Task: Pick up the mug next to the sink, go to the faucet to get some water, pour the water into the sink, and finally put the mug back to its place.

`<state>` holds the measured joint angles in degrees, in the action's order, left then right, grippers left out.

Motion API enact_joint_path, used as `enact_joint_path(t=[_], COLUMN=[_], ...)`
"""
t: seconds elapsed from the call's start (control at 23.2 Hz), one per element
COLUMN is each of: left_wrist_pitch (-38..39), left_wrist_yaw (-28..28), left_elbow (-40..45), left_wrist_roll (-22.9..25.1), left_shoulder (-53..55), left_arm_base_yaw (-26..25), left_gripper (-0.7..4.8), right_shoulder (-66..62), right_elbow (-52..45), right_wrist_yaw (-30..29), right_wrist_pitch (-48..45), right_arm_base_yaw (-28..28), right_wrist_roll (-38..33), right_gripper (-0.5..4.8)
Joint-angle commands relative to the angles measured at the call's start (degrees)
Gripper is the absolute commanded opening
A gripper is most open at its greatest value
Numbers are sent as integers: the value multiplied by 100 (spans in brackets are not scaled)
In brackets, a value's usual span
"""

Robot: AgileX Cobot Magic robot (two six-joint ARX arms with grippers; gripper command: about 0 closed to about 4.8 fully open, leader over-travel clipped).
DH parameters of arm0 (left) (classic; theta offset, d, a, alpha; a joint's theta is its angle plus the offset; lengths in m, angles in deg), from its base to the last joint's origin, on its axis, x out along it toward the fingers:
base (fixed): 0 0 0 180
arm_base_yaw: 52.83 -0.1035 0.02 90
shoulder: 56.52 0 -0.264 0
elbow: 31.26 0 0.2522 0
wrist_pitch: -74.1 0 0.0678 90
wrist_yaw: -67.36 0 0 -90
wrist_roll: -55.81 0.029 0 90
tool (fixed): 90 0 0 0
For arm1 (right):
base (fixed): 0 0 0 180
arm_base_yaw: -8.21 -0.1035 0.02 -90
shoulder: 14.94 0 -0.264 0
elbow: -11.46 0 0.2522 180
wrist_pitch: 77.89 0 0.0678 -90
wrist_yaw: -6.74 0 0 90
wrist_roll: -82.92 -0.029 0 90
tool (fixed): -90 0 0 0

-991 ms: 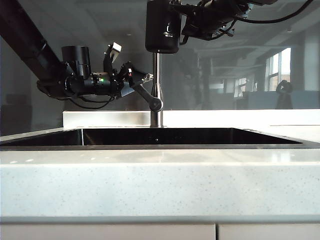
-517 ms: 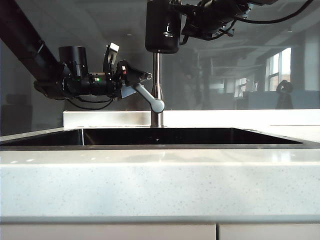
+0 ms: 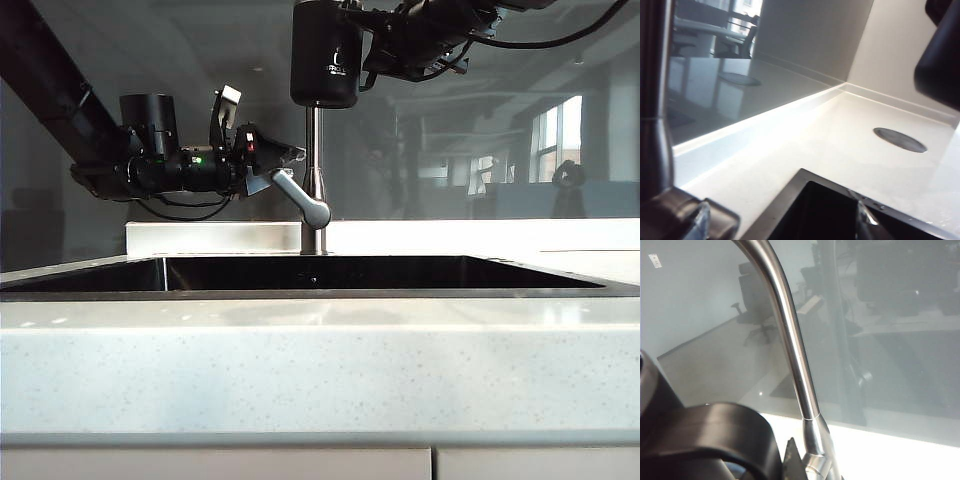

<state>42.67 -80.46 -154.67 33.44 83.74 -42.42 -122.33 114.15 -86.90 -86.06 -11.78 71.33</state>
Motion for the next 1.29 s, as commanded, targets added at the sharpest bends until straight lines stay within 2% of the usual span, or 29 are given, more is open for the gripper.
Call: enact_joint_path(t=[0.04,0.26,0.39,0.65,1.29], left_wrist_pitch=[-46,201,356,754,761], left_wrist_yaw=[258,833,833,879,922], left_elbow=[-22,-22,-22,-22,-22], left_wrist_roll=[413,892,914,1276,1296], left_shoulder=[-55,-55,-55,-55,-55], left_arm_base_yaw=[-83,-155,-157,-157,-157], left_gripper=[369,369,369,368,368], right_shoulder=[92,92,92,92,92], right_elbow=[61,61,61,61,61], right_wrist_yaw=[-39,-39,-39,-39,-39], right_wrist_pitch=[-234,-234,-234,-236,-234], right_arm_base_yaw=[-9,-9,-9,-9,-9], right_wrist_roll=[-63,-63,-63,-63,-61], right_gripper=[-8,-8,-8,-8,-8])
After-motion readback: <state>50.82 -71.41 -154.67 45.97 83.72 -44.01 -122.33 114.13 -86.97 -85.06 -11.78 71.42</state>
